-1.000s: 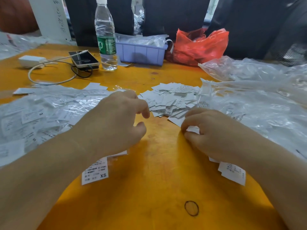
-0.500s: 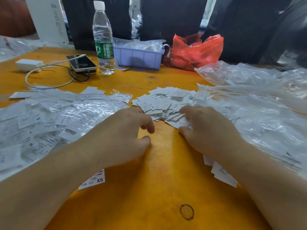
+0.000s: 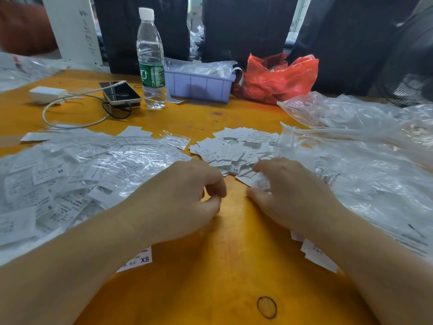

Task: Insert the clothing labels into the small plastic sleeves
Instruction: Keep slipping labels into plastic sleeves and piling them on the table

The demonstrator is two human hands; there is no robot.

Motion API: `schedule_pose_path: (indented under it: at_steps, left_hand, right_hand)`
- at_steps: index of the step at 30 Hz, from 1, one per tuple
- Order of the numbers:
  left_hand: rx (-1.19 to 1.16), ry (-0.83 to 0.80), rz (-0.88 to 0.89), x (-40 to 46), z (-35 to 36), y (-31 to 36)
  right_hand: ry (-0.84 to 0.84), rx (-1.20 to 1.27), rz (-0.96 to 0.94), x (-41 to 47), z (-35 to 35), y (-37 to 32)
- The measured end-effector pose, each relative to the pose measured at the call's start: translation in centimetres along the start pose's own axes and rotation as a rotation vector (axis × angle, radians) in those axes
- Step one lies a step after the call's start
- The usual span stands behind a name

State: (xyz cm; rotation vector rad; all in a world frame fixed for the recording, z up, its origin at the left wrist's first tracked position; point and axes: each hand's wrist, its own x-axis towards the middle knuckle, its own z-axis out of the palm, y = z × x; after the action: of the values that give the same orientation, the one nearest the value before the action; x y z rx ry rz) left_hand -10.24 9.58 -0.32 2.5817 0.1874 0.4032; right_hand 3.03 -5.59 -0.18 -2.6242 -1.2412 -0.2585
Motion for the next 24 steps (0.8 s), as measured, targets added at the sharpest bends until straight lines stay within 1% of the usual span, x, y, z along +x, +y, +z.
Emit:
schedule_pose_path:
  at_steps: [5,8,11,14,18,21,24]
  left_hand:
    - [-0.018,-0.019,0.009,-0.1,0.1,0.1]
    - [-0.015,-0.023,0.021,-0.1,0.1,0.0]
    - [-0.028,-0.029,0.031,-0.2,0.2,0.0]
    - [-0.029,-0.046,0.046,-0.2,0.2,0.1]
    - [-0.02,-0.043,0.038,-0.3,0.2,0.1]
    - [-0.009,-0.033,0.019,-0.3,0.0,0.0]
    - [0.007,-0.005,-0.036,-0.4,-0.1,0.0]
  right_hand:
    - [0.031,-0.001,0.0,0.2,0.1,0.2]
    - [0.042,0.021,0.032,0.1,0.2,0.3]
    - [0.011,-0.027,0.085,0.0,0.1,0.2]
    - [0.045,-0.046,0.065,0.0,-0.2,-0.1]
    - [0.085,0.022,0.054,-0.4,-0.3,-0.1]
    - [0.083,0.133,0.052,-0.6,-0.4,0.3]
    - [0.134,0.216,-0.017,-0.7,-1.0,0.6]
